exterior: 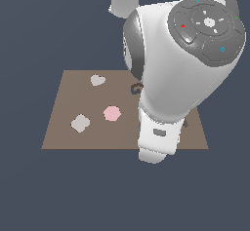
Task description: Insert a designated object into the corresponding slot on a board.
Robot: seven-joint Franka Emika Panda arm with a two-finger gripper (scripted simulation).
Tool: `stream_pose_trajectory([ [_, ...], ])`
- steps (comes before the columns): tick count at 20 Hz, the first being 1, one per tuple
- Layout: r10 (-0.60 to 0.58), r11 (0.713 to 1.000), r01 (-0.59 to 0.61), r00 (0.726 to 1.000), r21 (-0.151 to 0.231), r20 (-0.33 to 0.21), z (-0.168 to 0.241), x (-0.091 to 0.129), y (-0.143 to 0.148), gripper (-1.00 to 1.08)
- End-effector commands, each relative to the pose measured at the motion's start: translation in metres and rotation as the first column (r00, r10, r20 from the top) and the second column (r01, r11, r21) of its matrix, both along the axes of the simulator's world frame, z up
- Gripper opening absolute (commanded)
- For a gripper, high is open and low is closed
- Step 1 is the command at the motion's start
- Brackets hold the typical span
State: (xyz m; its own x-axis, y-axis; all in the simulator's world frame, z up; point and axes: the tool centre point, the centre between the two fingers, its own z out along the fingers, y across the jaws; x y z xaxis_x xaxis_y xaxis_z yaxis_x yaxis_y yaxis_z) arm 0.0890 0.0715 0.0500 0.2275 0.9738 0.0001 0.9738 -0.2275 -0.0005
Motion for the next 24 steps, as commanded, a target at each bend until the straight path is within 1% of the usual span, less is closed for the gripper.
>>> stream_pose_trajectory([
  [1,0.000,1.000,0.000,1.000,0.000,0.000,-0.001,0.000,0.000,1.00],
  [9,0.005,1.000,-0.005,1.000,0.000,0.000,-0.020,0.000,0.000,1.00],
  [10,0.005,1.000,-0.005,1.000,0.000,0.000,-0.020,0.000,0.000,-1.00],
  [24,0.005,1.000,-0.005,1.000,0.000,0.000,-0.015,0.000,0.000,-1.00],
])
